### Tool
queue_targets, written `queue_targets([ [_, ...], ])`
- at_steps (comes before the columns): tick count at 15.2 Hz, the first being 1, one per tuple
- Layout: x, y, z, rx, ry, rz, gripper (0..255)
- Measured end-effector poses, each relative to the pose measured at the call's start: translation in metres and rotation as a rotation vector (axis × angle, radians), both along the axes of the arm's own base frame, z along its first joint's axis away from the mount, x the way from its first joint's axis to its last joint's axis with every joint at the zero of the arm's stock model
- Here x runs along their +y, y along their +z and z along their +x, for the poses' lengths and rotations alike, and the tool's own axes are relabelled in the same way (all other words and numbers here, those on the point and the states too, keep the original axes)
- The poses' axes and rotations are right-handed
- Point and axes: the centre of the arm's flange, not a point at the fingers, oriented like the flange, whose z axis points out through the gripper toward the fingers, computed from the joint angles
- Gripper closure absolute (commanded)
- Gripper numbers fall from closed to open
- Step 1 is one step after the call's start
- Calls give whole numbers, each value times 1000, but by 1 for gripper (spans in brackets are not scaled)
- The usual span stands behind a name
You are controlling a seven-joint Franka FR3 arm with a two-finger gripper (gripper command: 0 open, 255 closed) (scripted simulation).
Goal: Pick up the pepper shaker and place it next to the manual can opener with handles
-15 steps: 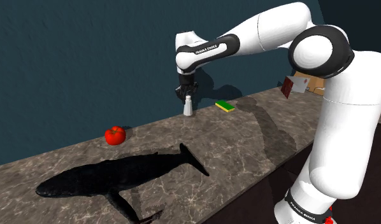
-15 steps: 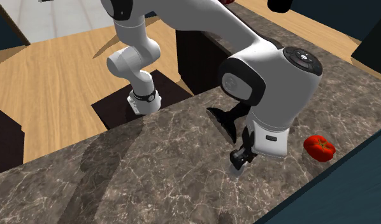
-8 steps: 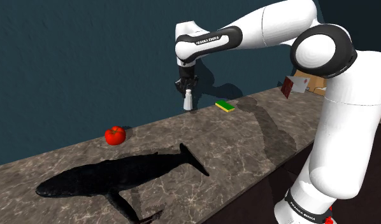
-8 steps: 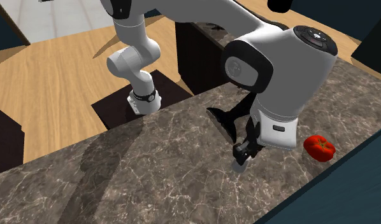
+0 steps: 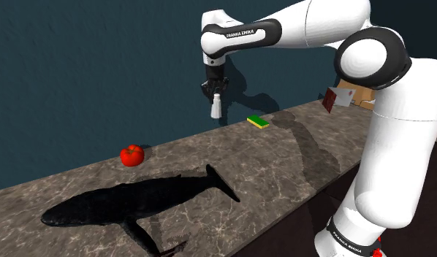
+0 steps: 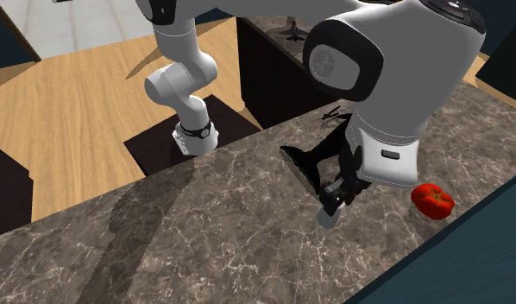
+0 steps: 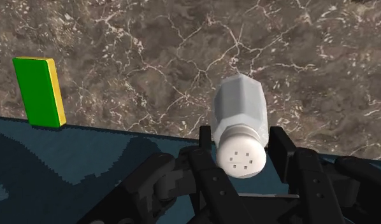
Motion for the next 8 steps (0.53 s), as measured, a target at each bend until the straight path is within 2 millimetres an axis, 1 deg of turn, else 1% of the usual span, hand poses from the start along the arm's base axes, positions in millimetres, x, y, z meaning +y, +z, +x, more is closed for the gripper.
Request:
queue_targets([
  [1, 0, 3, 0, 0, 0, 0, 255],
  [3, 13, 5, -8, 0, 0, 0, 255],
  [8, 62, 7, -49, 1, 1, 1, 255],
])
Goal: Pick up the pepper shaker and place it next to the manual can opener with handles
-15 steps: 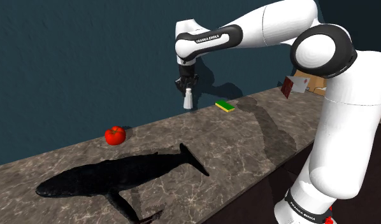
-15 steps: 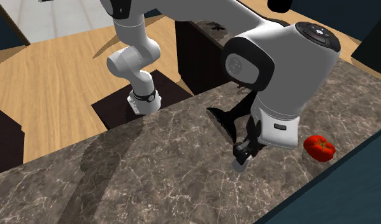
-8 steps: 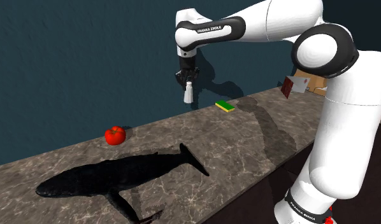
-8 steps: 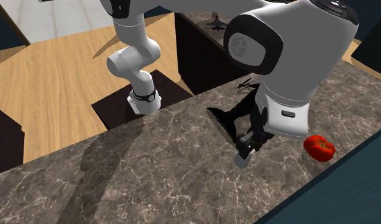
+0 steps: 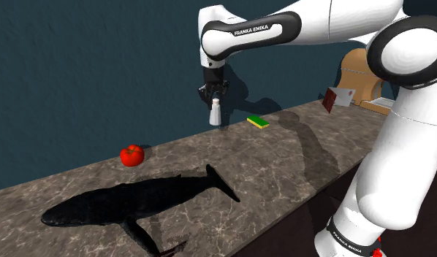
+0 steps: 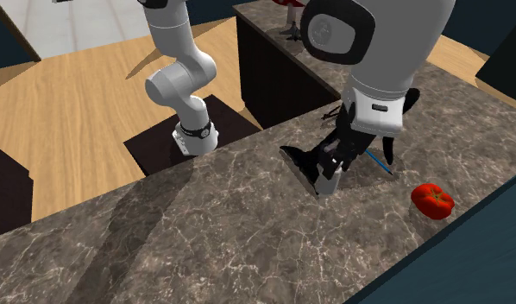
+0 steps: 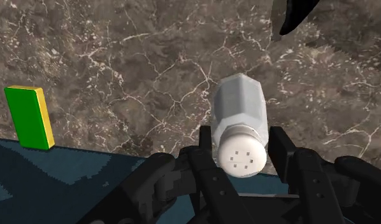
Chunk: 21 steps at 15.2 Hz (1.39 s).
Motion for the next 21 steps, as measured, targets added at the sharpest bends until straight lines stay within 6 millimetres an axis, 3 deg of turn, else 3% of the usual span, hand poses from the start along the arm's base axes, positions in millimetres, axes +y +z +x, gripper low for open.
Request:
queue_targets([
  [9, 97, -1, -72, 0, 1, 0, 255],
  [17, 171, 2, -137, -1, 0, 0, 255],
  [21, 219, 0, -172, 0, 1, -1, 255],
])
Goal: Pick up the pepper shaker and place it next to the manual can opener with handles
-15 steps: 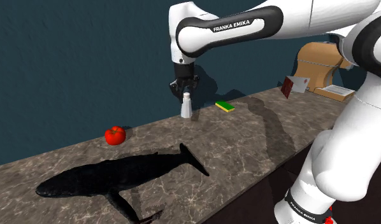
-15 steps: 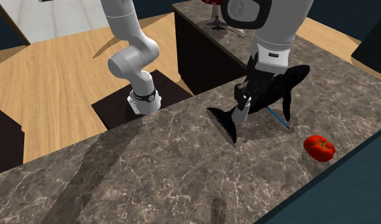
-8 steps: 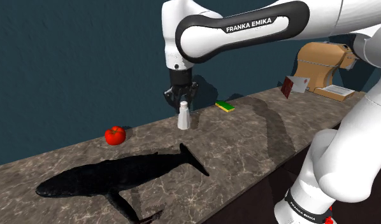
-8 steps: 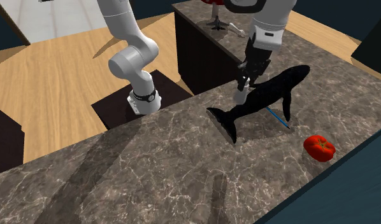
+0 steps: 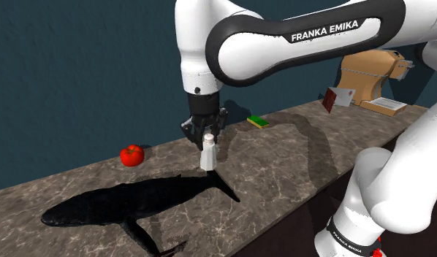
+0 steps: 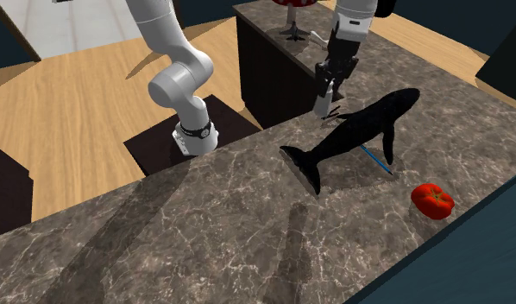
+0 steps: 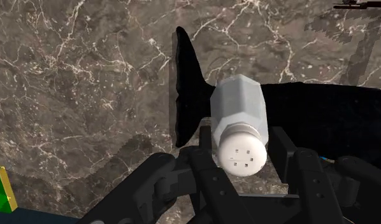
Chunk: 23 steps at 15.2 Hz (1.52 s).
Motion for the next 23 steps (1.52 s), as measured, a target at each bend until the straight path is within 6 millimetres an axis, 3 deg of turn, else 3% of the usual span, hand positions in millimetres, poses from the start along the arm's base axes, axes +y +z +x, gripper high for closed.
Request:
queue_targets([
  [3, 18, -10, -12, 0, -1, 0, 255],
  [23, 20, -115, -12, 1, -2, 0, 255],
])
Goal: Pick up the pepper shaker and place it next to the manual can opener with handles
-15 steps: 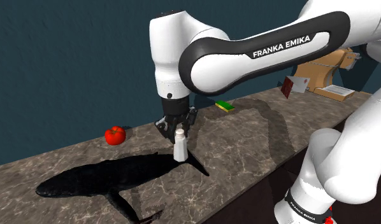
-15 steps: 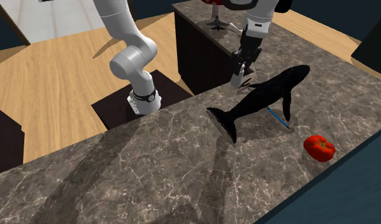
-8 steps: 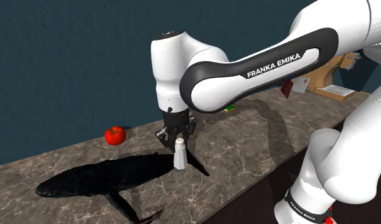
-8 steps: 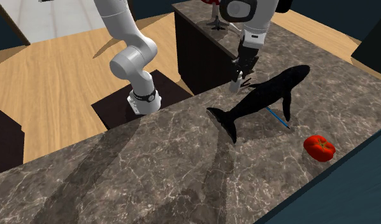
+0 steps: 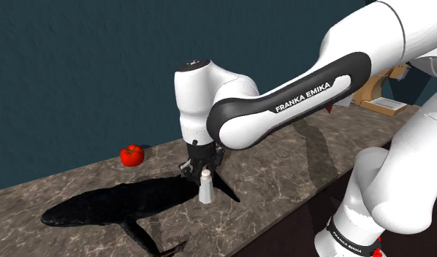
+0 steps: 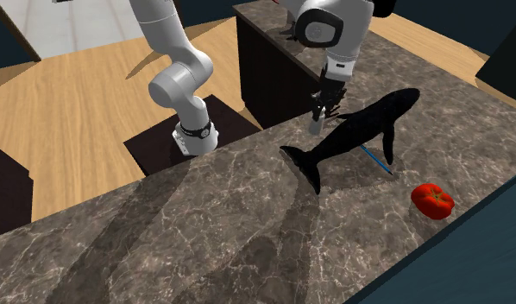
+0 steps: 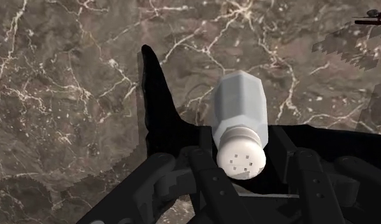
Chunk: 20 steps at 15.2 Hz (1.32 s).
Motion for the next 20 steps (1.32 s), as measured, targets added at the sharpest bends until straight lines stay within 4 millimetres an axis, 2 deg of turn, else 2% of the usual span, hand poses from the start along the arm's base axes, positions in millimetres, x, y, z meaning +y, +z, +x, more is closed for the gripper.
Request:
queue_targets([
  [9, -2, -48, 0, 0, 0, 0, 255],
  [16, -2, -54, 0, 0, 0, 0, 255],
  [17, -2, -54, 0, 0, 0, 0, 0],
  [20, -2, -54, 0, 0, 0, 0, 0],
])
